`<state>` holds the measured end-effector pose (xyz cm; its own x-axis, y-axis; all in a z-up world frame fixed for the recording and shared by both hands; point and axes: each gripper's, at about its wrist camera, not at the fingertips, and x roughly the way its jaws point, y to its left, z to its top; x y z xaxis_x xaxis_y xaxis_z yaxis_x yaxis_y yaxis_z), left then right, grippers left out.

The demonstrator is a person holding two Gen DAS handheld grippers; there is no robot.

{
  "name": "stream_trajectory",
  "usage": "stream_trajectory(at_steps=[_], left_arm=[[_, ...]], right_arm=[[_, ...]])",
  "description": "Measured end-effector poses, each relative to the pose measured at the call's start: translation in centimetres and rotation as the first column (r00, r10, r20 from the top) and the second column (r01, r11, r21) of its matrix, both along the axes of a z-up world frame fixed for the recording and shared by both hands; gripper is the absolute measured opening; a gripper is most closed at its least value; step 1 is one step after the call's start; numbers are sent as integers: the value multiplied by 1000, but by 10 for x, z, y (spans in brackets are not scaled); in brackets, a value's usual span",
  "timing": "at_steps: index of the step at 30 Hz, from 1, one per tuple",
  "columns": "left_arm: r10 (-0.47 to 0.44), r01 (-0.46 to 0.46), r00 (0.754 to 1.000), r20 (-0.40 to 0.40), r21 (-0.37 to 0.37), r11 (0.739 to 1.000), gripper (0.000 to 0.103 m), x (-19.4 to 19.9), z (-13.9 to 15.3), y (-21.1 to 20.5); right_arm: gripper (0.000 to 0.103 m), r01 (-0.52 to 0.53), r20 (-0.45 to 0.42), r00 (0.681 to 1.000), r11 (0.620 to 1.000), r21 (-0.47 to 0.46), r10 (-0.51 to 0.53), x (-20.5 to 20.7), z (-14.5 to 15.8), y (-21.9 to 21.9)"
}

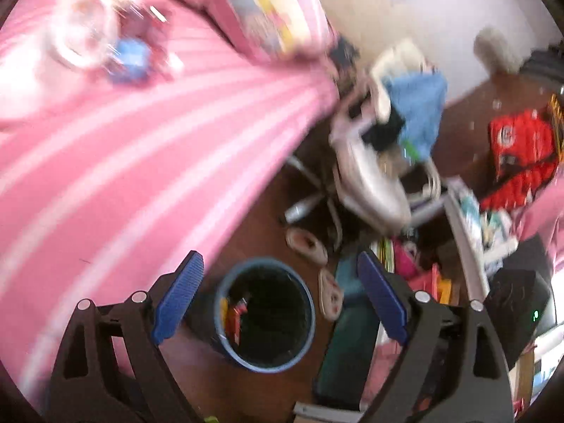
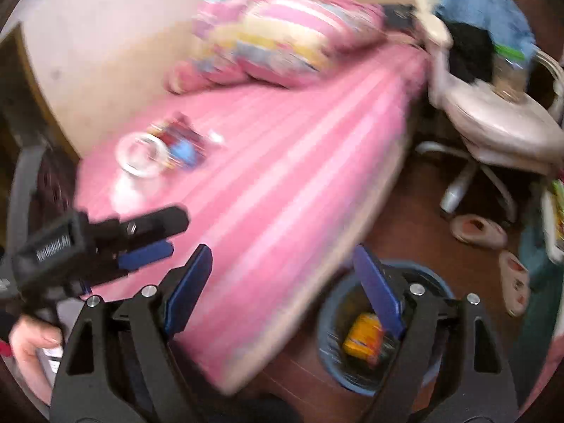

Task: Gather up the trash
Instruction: 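Return both tools to the bed toward the gauze cloth and tape roll, then grasp the white gauze cloth with the left tool while the right tool grasps the tape roll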

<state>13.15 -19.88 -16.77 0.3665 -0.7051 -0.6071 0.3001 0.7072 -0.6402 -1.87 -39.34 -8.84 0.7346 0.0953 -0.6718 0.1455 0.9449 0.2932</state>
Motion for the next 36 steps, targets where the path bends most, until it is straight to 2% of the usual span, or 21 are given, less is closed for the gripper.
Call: stream_trajectory(at_steps=[2, 5, 11, 14, 18, 23, 24, 27, 30, 31, 32, 33, 35, 36], left_arm=[[71, -71, 997, 17, -2, 997, 87, 7, 8, 43], [163, -163, 987, 1, 11, 987, 87, 23, 5, 101], [290, -289, 957, -20, 43, 956, 87, 64, -21, 185], [310, -309, 950, -31, 46, 950, 86, 89, -39, 203], [310, -305, 949, -53, 78, 949, 84, 122, -60, 206], [291, -283, 956, -28, 167, 945, 72, 157, -70, 204], [287, -277, 957, -34, 176, 945, 71, 163, -73, 202], [280, -268, 959, -45, 185, 946, 66, 175, -79, 199], [266, -249, 962, -56, 204, 947, 50, 184, -85, 192], [259, -241, 963, -71, 199, 950, 38, 187, -88, 191], [258, -238, 962, -85, 192, 952, 29, 189, -90, 191], [260, -240, 961, -93, 189, 952, 26, 188, -91, 192], [266, -246, 960, -94, 179, 953, 12, 185, -90, 194], [267, -248, 959, -92, 173, 953, 9, 183, -88, 195]], right_arm=[[82, -42, 46, 998, 999, 24, 41, 13, 16, 20], [82, -137, 109, 985, 990, 29, 133, 41, 33, 60], [80, -316, 140, 936, 947, -65, 322, 103, 40, 147], [69, -374, 121, 913, 918, -132, 389, 137, 32, 185], [59, -420, 100, 894, 894, -156, 437, 170, 21, 210], [49, -443, 70, 885, 878, -180, 461, 222, 12, 237], [44, -448, 57, 884, 875, -182, 464, 230, 8, 239], [37, -459, 35, 881, 871, -177, 472, 249, -1, 251], [36, -455, -2, 886, 870, -190, 464, 267, -12, 259], [35, -453, -12, 888, 871, -191, 459, 271, -15, 261], [27, -451, -21, 890, 871, -192, 456, 273, -18, 263], [19, -453, -39, 890, 873, -182, 454, 278, -22, 263], [18, -450, -41, 892, 878, -162, 450, 279, -24, 261], [18, -446, -35, 894, 880, -163, 446, 276, -23, 260]])
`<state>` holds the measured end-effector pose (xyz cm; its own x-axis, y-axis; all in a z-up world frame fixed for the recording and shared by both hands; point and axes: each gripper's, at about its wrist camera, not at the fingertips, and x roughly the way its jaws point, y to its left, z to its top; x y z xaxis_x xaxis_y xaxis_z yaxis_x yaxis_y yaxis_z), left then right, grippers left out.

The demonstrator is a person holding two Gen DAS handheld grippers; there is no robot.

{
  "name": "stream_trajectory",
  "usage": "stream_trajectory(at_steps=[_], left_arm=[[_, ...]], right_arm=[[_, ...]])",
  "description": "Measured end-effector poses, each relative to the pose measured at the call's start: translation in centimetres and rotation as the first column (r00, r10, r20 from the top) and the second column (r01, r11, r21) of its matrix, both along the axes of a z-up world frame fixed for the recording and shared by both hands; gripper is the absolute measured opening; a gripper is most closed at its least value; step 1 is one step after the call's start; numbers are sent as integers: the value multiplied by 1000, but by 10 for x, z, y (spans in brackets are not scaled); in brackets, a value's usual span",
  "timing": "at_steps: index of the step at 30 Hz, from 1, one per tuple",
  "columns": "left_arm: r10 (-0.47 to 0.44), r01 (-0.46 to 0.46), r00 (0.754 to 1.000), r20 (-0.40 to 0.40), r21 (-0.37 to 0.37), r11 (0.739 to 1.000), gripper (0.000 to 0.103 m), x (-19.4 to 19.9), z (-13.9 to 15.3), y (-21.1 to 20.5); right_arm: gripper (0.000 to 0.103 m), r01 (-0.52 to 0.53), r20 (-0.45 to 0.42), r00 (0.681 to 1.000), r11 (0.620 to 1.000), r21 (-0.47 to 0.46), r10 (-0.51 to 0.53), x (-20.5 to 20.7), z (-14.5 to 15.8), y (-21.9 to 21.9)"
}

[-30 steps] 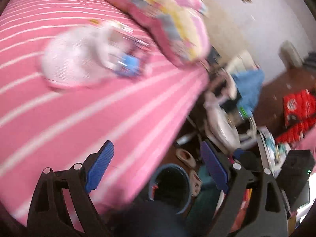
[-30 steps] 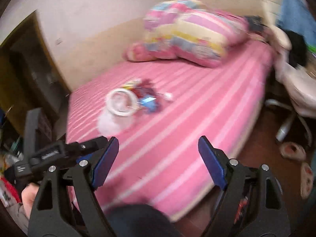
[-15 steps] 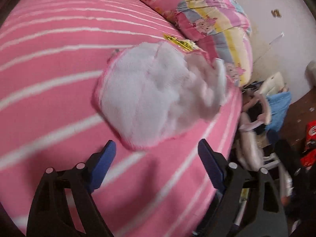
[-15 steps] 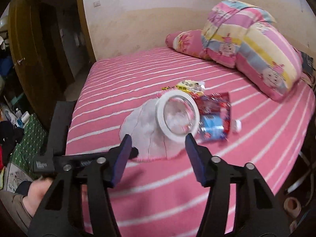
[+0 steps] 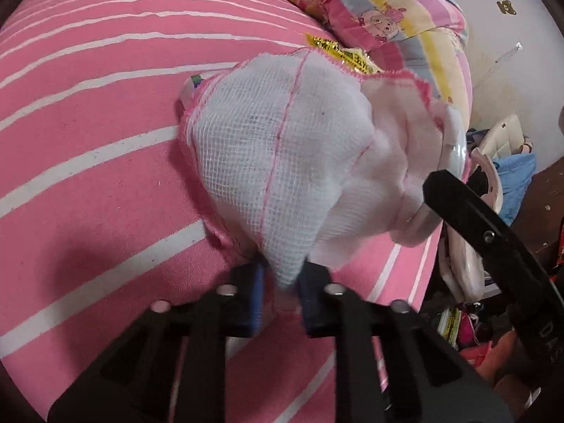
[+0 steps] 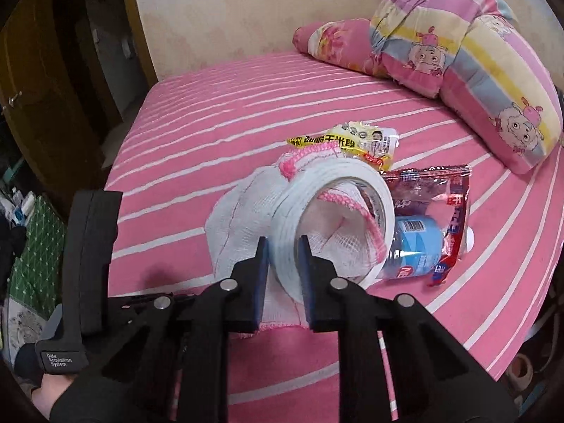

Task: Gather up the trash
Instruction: 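Grasp the white gauze cloth with the left tool while the right tool grasps the tape roll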

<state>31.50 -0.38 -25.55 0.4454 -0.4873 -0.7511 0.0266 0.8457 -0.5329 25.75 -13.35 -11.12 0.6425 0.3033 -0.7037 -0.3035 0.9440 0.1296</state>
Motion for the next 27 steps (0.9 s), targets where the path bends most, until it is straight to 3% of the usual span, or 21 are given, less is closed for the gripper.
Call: stream_trajectory(at_steps=[9, 17, 27], left_arm=[[32, -27, 994, 101, -46, 999, 5, -36, 42, 25], [65, -41, 972, 227, -108, 993, 5, -78, 80, 57], [127, -90, 961, 245, -154, 984, 5, -142, 98, 68]], right_arm=[[17, -2, 28, 1000, 998, 56, 0, -31, 29, -11], [17, -19, 39, 999, 998, 55, 17, -66, 42, -10], [17, -37, 54, 998, 994, 104, 32, -128, 67, -11]])
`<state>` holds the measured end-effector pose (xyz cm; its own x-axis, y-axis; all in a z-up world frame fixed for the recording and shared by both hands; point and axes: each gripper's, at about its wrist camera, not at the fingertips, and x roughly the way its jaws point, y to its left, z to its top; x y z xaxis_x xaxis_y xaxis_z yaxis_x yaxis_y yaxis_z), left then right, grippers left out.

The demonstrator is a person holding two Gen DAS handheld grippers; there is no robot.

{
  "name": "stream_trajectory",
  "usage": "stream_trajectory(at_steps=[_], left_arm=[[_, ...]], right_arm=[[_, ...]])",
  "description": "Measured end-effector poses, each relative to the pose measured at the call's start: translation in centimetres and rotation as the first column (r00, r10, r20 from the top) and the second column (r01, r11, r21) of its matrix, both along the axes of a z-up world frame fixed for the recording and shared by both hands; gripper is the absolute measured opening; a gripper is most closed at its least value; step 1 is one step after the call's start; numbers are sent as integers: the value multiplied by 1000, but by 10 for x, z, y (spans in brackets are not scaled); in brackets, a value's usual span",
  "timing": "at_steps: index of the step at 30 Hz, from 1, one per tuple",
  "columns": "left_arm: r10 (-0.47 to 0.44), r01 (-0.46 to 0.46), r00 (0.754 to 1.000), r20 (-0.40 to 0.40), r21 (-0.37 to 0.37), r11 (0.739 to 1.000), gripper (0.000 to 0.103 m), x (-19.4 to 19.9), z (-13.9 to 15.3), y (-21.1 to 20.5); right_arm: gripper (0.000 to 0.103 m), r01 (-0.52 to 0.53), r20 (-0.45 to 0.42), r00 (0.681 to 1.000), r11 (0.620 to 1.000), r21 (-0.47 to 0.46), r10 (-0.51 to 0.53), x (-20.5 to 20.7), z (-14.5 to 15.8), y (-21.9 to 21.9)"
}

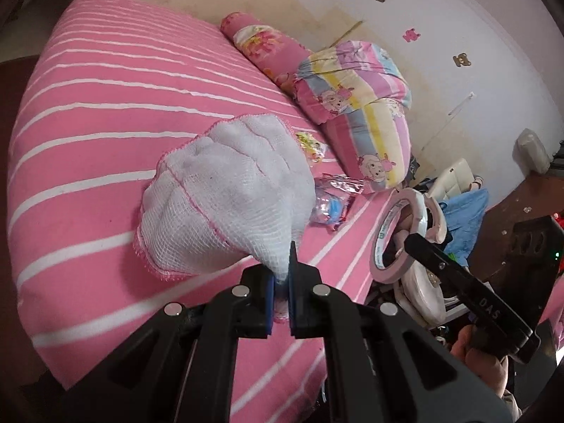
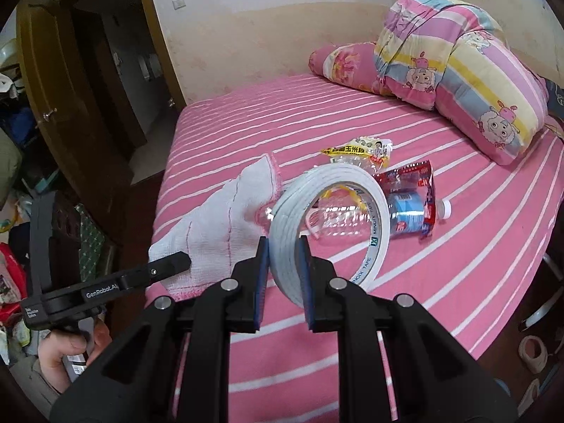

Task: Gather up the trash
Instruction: 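Grasp the white gauze cloth with the left tool while the right tool grasps the tape roll, then carry the gauze cloth and tape roll over the blue bin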

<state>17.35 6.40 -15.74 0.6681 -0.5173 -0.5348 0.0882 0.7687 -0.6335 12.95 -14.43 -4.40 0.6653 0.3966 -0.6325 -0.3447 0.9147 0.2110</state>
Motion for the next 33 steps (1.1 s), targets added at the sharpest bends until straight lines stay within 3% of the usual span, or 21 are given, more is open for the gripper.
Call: stream_trajectory(at_steps=[9, 14, 18, 33], left_arm=[[14, -13, 999, 35, -27, 1000, 5, -67, 24, -4], [28, -28, 999, 23, -1, 1000, 5, -92, 24, -3], [51, -51, 999, 11, -1, 999, 5, -106, 25, 3], [70, -71, 995, 78, 6, 997, 5, -131, 74, 7]], right_arm=[[17, 5, 20, 1000, 998, 56, -6, -64, 23, -9], [18, 7, 15, 1000, 997, 74, -8, -86, 27, -16], [18, 5, 9, 1000, 996, 87, -6, -101, 26, -21], [17, -16, 22, 1000, 991, 131, 13, -123, 32, -36]])
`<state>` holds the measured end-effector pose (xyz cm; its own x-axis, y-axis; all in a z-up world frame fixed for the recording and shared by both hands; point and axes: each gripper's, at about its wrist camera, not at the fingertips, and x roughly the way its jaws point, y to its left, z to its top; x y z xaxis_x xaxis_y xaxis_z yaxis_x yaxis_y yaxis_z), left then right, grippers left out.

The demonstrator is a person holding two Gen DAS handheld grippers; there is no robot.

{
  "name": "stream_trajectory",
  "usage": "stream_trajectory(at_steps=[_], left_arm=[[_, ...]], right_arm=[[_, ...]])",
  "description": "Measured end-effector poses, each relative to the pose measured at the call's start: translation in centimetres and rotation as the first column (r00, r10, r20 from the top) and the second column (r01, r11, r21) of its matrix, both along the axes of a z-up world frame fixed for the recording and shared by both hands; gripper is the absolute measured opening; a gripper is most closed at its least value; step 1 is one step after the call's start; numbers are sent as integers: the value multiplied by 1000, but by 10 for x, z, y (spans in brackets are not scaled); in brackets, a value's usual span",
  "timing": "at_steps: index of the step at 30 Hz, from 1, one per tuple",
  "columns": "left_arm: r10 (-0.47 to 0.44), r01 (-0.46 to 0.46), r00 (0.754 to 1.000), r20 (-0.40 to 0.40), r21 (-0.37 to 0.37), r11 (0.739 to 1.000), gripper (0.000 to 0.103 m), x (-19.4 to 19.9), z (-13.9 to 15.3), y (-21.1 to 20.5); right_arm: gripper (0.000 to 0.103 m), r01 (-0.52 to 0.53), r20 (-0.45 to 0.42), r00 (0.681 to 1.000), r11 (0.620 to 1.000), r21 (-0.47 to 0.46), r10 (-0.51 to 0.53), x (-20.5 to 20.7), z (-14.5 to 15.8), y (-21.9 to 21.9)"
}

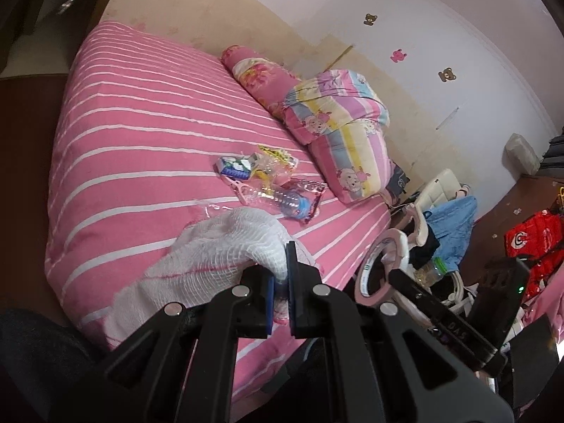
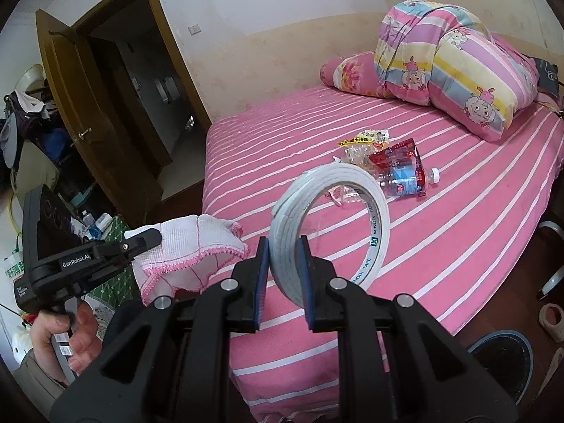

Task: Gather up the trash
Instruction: 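Carry the gauze cloth and tape roll over the blue bin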

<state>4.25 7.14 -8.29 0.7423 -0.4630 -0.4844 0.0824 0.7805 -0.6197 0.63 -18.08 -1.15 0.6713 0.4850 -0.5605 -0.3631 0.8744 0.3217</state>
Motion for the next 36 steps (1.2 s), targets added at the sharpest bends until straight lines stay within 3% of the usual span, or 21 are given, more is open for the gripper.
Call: stream_trajectory(at_steps=[10, 19, 27, 34, 36], left_arm=[[-97, 97, 993, 60, 17, 995, 5, -6, 38, -44], [-299, 297, 950, 86, 41, 954, 5, 9, 63, -127], [-507, 505, 862, 17, 66, 861, 5, 24, 43, -233], [-656, 664, 747, -110, 60, 745, 5, 30, -13, -324], [-696, 710, 701, -155, 57, 702, 5, 32, -35, -354]], right_arm=[[17, 17, 14, 1000, 999, 43, -18, -15, 12, -33], [17, 127, 27, 991, 990, 62, -128, -39, 22, -97], [17, 287, -33, 958, 957, 42, -286, -67, -9, -179], [17, 423, -147, 896, 906, -1, -419, -93, -67, -248], [17, 456, -187, 873, 890, -17, -451, -100, -87, -265]])
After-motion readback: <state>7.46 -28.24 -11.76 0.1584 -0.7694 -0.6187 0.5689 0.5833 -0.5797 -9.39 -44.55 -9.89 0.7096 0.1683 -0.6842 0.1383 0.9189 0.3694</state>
